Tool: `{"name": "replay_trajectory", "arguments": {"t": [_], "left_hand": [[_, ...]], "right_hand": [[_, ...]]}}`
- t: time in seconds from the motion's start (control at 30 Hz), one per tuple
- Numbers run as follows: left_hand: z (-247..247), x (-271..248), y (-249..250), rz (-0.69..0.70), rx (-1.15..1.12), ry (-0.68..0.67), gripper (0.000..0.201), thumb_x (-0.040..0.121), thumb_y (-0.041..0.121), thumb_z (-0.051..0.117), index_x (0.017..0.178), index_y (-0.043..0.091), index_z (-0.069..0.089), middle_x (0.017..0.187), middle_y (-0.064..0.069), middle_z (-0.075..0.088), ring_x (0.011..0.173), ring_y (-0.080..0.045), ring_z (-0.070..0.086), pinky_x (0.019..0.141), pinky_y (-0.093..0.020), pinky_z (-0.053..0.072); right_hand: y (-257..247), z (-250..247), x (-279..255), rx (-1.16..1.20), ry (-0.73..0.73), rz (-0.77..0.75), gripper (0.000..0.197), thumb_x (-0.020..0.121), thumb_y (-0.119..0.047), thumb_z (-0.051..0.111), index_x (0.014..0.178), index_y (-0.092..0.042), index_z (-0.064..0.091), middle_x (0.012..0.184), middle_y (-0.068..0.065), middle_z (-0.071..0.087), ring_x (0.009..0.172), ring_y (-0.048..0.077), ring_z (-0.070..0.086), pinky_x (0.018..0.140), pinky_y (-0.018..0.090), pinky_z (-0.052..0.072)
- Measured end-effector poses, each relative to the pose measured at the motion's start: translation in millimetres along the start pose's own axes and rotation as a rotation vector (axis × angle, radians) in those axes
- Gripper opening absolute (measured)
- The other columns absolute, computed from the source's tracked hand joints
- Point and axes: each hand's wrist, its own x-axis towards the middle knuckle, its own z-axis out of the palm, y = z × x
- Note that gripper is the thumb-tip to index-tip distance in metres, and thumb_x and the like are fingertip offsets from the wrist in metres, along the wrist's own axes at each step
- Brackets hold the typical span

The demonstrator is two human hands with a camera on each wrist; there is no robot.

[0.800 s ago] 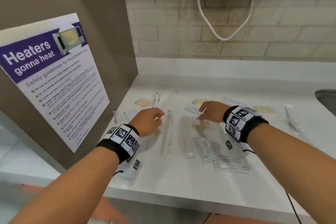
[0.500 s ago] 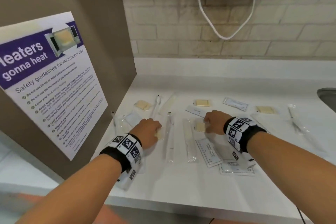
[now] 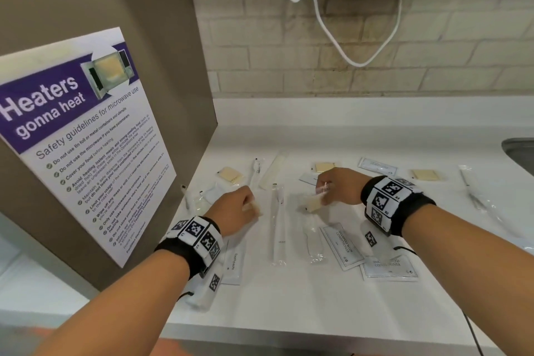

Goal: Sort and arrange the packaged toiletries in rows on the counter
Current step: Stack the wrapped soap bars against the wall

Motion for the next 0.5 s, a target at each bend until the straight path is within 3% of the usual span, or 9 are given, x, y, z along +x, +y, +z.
{"name": "replay_trajectory", "arguments": {"t": [0.07, 0.17, 0.27, 0.43, 0.5], "left_hand": [[-9, -3, 9, 0.010, -0.149, 0.053, 0.012, 0.093, 0.026, 0.057, 0.095, 0.016, 0.051, 0.082, 0.000, 0.056, 0.071, -0.016, 0.052, 0.061, -0.022, 0.038], [-16, -3, 29, -0.034, -0.555, 0.001, 0.010, 0.096, 0.022, 0.053, 0.104, 0.015, 0.056, 0.096, -0.009, 0.064, 0.081, -0.021, 0.067, 0.071, -0.035, 0.054], [-15, 0, 48, -0.031, -0.752, -0.031, 0.009, 0.096, 0.015, 0.052, 0.104, 0.013, 0.055, 0.092, -0.007, 0.057, 0.080, -0.022, 0.063, 0.077, -0.047, 0.057], [-8, 11, 71, -0.035, -0.891, -0.047, 0.023, 0.096, 0.012, 0.042, 0.111, 0.009, 0.059, 0.100, -0.007, 0.058, 0.086, -0.020, 0.061, 0.065, -0.032, 0.057], [-3, 17, 77, -0.025, -0.886, -0.025, 0.026, 0.093, 0.011, 0.043, 0.109, 0.011, 0.064, 0.098, -0.003, 0.063, 0.085, -0.016, 0.062, 0.061, -0.026, 0.052]], "right_hand": [[-10, -8, -4, 0.114, -0.013, -0.021, 0.019, 0.083, -0.008, 0.065, 0.101, -0.015, 0.063, 0.085, -0.005, 0.055, 0.072, 0.012, 0.058, 0.057, 0.017, 0.046], [-25, -17, -8, 0.166, -0.066, -0.071, 0.021, 0.086, -0.005, 0.062, 0.103, -0.017, 0.061, 0.091, 0.002, 0.059, 0.072, 0.018, 0.062, 0.064, 0.029, 0.049], [-39, -21, -12, 0.129, -0.100, -0.110, 0.024, 0.089, -0.005, 0.051, 0.110, -0.016, 0.059, 0.104, 0.006, 0.062, 0.078, 0.017, 0.064, 0.069, 0.029, 0.051], [-49, -26, -18, 0.082, -0.181, -0.158, 0.024, 0.092, -0.007, 0.042, 0.103, -0.020, 0.058, 0.110, 0.014, 0.066, 0.081, 0.019, 0.065, 0.076, 0.033, 0.051], [-44, -28, -17, 0.122, -0.179, -0.212, 0.019, 0.093, -0.007, 0.047, 0.097, -0.023, 0.057, 0.106, 0.009, 0.066, 0.081, 0.019, 0.069, 0.074, 0.033, 0.050]]}}
